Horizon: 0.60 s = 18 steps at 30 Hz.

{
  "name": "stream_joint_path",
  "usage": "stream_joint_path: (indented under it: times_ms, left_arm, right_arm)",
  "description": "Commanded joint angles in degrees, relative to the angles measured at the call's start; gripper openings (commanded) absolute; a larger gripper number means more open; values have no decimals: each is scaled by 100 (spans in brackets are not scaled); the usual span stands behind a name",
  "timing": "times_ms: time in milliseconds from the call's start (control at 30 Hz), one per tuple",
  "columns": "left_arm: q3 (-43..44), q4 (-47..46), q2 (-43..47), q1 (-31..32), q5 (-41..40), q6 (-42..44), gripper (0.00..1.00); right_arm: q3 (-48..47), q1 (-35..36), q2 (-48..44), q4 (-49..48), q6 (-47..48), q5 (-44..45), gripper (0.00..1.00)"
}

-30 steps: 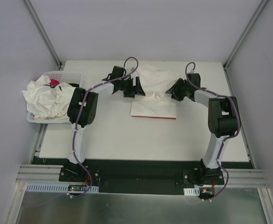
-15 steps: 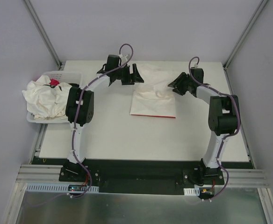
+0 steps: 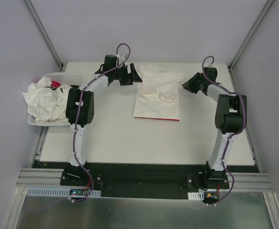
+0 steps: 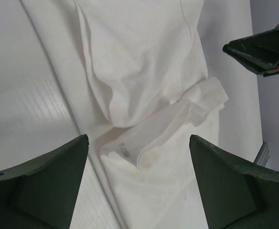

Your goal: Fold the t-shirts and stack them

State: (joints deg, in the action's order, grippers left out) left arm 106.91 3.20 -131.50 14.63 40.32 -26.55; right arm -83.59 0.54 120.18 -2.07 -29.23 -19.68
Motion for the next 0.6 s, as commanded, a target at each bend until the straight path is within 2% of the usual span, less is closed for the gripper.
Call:
stream_joint_path:
  times_ms: [0,100,267,400,567]
  left_arm:
    - [-556,-48,1204,-13,231,255,85]
    - [-1180,-65,1986,127,214,466,84]
    - [-2139,-65,2664,715,554,825,84]
    - [-2412,-65,2525,1269,881,985,85]
    - [-2395,-65,1946,1744,899,993,84]
  right_arm:
    - [376,-18,-1327,-22,40,-71,11]
    - [1008,148,-2144,-83,40,-88,1]
    - [1872,727,-2745,-328,-64,-220,1]
    - [2198,1132,-2632,-628,-188,-308,1]
    - [2067,1423,-1860,-901,-372,-510,1]
